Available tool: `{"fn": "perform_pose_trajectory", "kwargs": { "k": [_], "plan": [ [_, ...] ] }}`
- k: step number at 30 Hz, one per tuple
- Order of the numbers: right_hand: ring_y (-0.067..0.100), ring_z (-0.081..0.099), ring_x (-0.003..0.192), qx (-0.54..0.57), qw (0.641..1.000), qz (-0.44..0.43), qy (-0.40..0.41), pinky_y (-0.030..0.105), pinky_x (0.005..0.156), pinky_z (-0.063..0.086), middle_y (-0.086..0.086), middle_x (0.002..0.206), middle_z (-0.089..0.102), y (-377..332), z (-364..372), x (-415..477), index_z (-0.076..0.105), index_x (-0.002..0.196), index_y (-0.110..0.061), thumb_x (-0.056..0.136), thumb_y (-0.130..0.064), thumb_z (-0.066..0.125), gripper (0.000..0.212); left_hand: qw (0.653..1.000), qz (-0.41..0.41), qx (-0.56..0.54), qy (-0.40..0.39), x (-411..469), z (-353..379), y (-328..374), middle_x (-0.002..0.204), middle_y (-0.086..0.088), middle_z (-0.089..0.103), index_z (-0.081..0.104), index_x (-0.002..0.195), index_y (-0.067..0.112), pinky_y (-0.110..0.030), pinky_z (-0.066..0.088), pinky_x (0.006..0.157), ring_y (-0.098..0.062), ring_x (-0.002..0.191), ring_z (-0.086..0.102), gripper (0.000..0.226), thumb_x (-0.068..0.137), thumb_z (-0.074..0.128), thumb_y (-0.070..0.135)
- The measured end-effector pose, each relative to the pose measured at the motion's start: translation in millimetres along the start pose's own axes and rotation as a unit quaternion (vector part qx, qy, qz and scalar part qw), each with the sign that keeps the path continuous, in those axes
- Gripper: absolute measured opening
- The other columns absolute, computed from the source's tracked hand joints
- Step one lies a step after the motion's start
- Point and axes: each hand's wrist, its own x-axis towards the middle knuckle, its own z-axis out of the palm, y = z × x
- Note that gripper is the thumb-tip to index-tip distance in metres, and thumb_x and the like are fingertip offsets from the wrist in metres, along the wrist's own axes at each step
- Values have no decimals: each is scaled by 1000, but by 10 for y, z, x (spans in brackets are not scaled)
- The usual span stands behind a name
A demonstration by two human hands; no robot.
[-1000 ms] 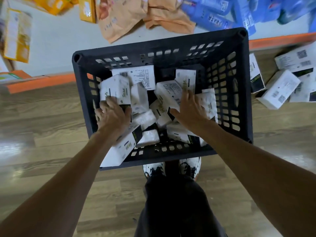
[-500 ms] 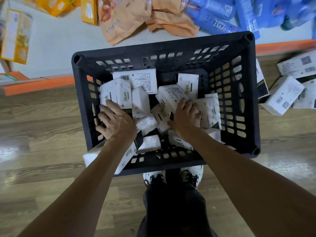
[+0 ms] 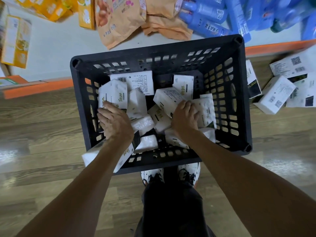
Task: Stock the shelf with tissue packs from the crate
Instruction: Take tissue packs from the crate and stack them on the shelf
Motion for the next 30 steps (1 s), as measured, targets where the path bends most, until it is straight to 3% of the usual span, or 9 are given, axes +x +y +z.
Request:
{"fn": "perform_pose_trajectory", "kwargs": {
  "k": [5,9,15,19,23,26,28,30],
  "plan": [
    [40,-7,147,4,1000,-8,-16,58,118,3,26,158,-3,157,-392,-219,-4,149,6,98,-6,37,66,999,48,-21,10,-72,-382,-46,136,-34,33,11,142,-8,-48,35,109,-44,129,36,72,89,58,5],
    [42,-6,146,-14,999,-28,5,57,118,5,27,158,-4,224,-875,-535,-6,149,6,98,-9,46,74,992,126,24,10,-336,-805,74,134,-37,33,9,142,-12,-48,36,108,-45,126,38,68,88,49,1],
    [39,-1,147,-19,995,-57,80,55,119,7,26,158,2,308,-1885,-1262,0,150,5,98,-4,37,64,975,189,89,68,-1061,-1766,288,134,-32,39,13,139,-15,-45,37,108,-41,125,42,56,92,36,4],
    [42,-1,147,-63,989,-66,114,58,117,8,28,157,2,420,-2743,-1868,-2,148,9,100,-10,40,67,958,223,153,93,-1758,-2650,359,144,-34,27,-4,142,-15,-40,29,115,-40,134,33,61,95,30,3],
    [42,0,147,-82,983,-76,148,57,118,9,29,157,1,543,-3662,-2521,-3,148,9,93,5,40,70,937,252,202,137,-2429,-3505,341,149,-36,15,-12,140,-20,-40,21,118,-44,140,22,64,93,29,-2],
    [42,1,147,-79,976,-80,185,57,118,11,28,158,2,584,-4281,-3002,-2,149,8,93,6,40,70,911,277,258,165,-2845,-4032,282,148,-43,5,-14,137,-24,-46,22,117,-50,141,14,59,88,15,-9],
    [42,3,147,-90,968,-93,214,57,117,13,28,157,3,622,-4600,-3314,-2,149,9,92,5,38,69,906,300,223,196,-3067,-4277,278,144,-47,14,-9,138,-25,-49,30,113,-52,137,24,58,86,12,-8],
    [42,5,146,-114,957,-95,249,57,117,12,28,157,4,647,-4905,-3648,-2,148,9,89,5,27,66,908,302,168,238,-3285,-4567,338,134,-46,36,4,137,-24,-49,44,101,-52,126,43,57,90,27,-2]
  ]
}}
